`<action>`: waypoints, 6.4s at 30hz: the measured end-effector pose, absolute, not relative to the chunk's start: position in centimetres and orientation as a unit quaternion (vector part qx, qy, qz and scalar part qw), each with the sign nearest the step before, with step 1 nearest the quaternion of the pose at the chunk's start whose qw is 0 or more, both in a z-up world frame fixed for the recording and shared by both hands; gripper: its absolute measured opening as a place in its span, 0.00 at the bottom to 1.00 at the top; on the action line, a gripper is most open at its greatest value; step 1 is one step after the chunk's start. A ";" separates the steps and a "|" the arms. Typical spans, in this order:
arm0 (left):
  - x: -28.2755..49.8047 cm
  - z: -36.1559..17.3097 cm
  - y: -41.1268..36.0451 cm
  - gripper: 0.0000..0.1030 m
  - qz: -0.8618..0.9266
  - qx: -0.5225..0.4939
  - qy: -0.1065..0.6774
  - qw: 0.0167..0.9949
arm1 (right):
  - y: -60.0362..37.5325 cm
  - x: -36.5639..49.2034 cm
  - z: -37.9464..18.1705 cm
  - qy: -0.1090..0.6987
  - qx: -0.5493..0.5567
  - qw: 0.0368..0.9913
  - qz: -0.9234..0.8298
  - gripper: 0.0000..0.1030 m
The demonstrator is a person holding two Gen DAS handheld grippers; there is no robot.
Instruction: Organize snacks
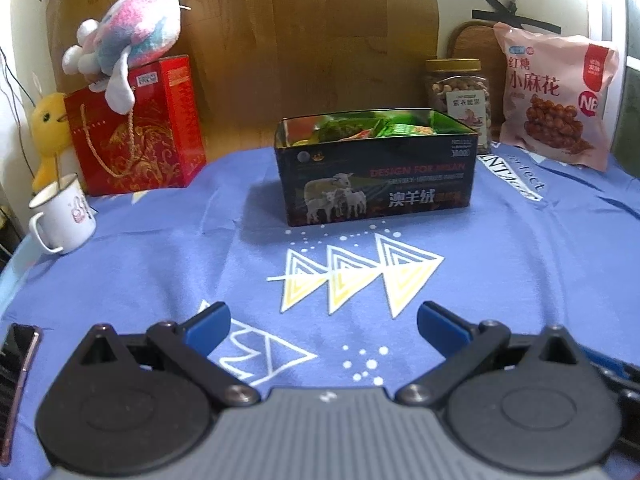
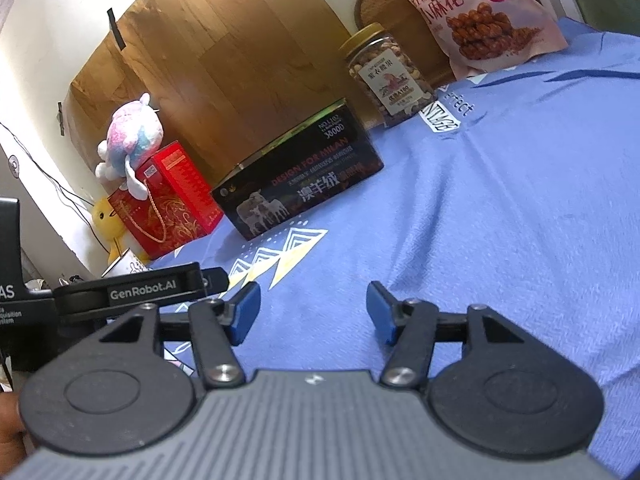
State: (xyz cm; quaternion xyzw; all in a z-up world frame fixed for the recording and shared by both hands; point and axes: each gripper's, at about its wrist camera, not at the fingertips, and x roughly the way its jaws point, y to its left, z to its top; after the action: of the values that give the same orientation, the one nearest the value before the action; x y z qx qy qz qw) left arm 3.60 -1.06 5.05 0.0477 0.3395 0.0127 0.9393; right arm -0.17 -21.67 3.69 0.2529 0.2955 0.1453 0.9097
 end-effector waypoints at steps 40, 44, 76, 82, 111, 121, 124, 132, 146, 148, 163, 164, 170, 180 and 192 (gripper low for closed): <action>3.5 4.9 -0.7 1.00 0.027 0.073 0.335 0.939 | -21.7 -0.5 4.0 0.284 0.258 0.911 0.152 0.75; 3.6 4.8 -0.6 1.00 0.029 0.072 0.337 0.938 | -21.6 -0.5 3.9 0.285 0.258 0.911 0.152 0.75; 4.2 4.5 -0.8 1.00 0.073 0.117 0.336 0.932 | -21.5 -0.5 3.9 0.284 0.260 0.911 0.150 0.75; 4.1 4.5 -0.9 1.00 0.076 0.123 0.332 0.932 | -21.6 -0.4 3.9 0.284 0.262 0.910 0.150 0.75; 3.9 4.5 -0.7 1.00 0.091 0.140 0.317 0.933 | -21.7 -0.4 3.9 0.287 0.264 0.908 0.151 0.75; 3.6 4.9 -0.6 1.00 0.073 0.124 0.320 0.936 | -21.7 -0.6 3.9 0.283 0.265 0.909 0.153 0.75; 3.4 5.1 -0.4 1.00 0.061 0.107 0.324 0.938 | -21.8 -0.5 3.9 0.282 0.265 0.909 0.153 0.75; 3.0 5.8 -0.2 1.00 0.031 0.073 0.331 0.940 | -22.0 -0.4 4.0 0.283 0.265 0.909 0.155 0.75; 2.4 6.5 -0.5 1.00 0.034 0.054 0.338 0.939 | -22.0 -0.5 4.2 0.280 0.265 0.909 0.159 0.75; 2.4 6.3 -0.5 1.00 0.037 0.055 0.341 0.938 | -22.1 -0.4 4.2 0.279 0.265 0.909 0.160 0.75; 2.6 4.4 -1.2 1.00 0.026 0.061 0.391 0.918 | -22.1 -0.3 4.4 0.281 0.263 0.908 0.165 0.75; 2.6 4.4 -1.2 1.00 0.025 0.061 0.393 0.917 | -22.1 -0.3 4.3 0.281 0.263 0.908 0.164 0.75; 2.6 4.0 -1.4 1.00 0.022 0.073 0.398 0.914 | -22.2 -0.3 4.1 0.286 0.268 0.905 0.163 0.75; 2.5 3.4 -1.7 1.00 0.014 0.082 0.410 0.908 | -22.2 -0.3 4.0 0.287 0.270 0.905 0.163 0.75; 2.5 3.3 -1.8 1.00 0.012 0.088 0.409 0.908 | -22.3 -0.3 3.9 0.288 0.271 0.904 0.163 0.76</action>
State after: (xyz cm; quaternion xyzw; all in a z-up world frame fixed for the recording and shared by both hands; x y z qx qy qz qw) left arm 2.51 -1.82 3.25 0.0879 0.4092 0.0120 0.9081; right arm -0.34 -22.26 3.95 0.2706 0.2876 0.1631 0.9041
